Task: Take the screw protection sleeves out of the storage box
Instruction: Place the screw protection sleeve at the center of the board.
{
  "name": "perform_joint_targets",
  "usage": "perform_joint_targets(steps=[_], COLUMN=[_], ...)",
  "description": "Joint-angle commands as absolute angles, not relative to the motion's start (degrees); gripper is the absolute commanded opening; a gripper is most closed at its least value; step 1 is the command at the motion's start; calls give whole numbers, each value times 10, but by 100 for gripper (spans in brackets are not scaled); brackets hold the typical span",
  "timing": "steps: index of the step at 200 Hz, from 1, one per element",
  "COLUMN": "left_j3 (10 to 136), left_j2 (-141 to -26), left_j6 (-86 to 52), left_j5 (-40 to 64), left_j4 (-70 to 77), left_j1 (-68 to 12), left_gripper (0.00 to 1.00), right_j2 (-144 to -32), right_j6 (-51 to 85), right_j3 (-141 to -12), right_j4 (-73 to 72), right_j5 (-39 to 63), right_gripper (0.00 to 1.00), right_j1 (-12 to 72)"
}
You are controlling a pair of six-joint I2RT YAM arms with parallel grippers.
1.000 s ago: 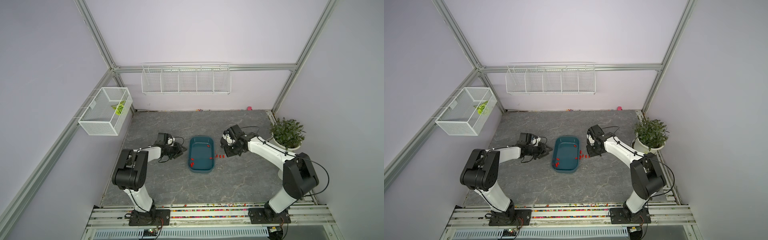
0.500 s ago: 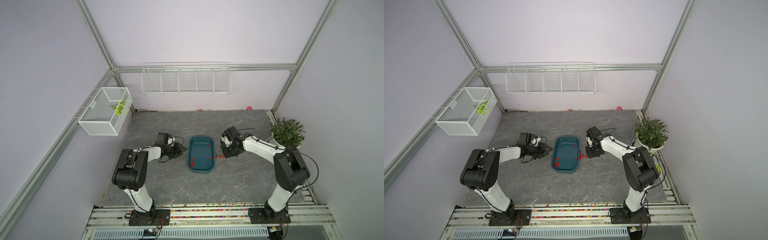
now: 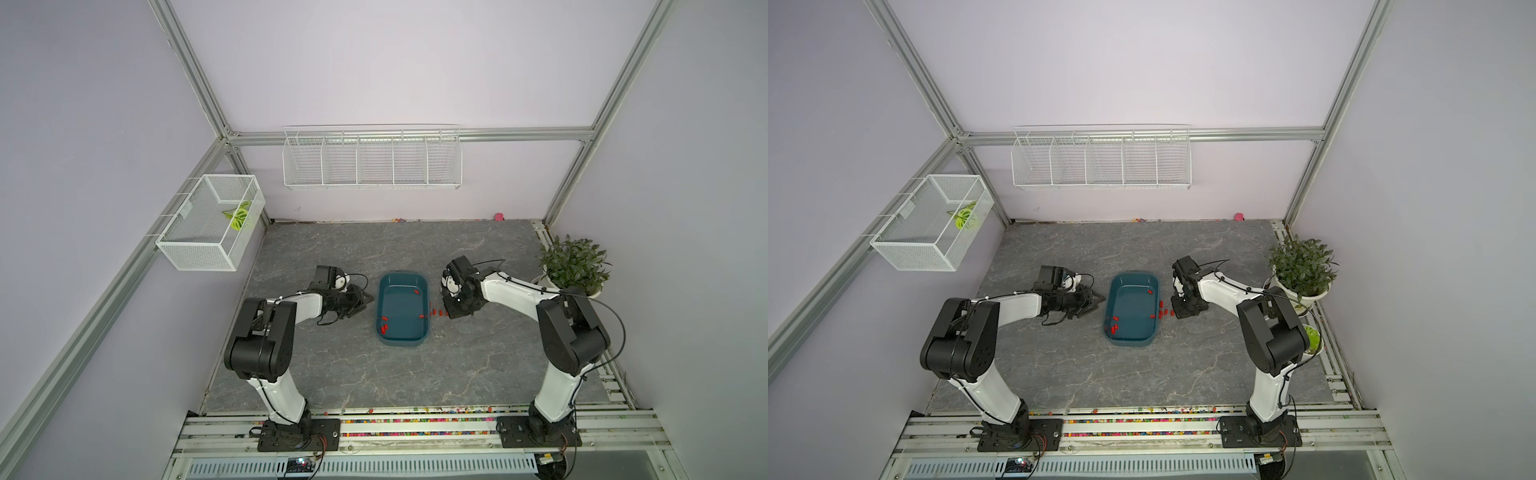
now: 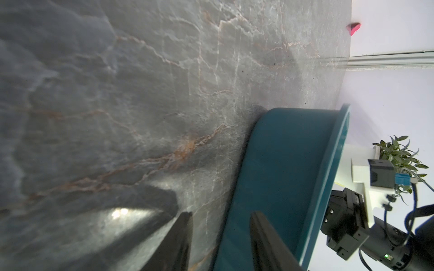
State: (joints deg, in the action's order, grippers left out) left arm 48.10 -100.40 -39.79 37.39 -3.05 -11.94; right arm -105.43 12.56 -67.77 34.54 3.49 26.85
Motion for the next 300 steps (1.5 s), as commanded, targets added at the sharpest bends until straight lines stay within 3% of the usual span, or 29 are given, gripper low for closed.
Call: perform_joint_targets(steps=[1,224,300], left_j3=[485,485,486], left_j2=[-1003,-1002,-1003], left_j6=[-388,-387,-387], left_j5=[378,379,379], left_j4=[-28,-28,-28], left_j1=[-117,-118,-118], left_gripper=[46,46,46], right_j2=[-1064,-1063,-1008], right_j6=[122,121,116], right_j3=[-676,-683,-686], right_j4=[342,352,362], right_j5=[37,42,45], right_gripper=[8,21,29], right_j1=[263,262,262])
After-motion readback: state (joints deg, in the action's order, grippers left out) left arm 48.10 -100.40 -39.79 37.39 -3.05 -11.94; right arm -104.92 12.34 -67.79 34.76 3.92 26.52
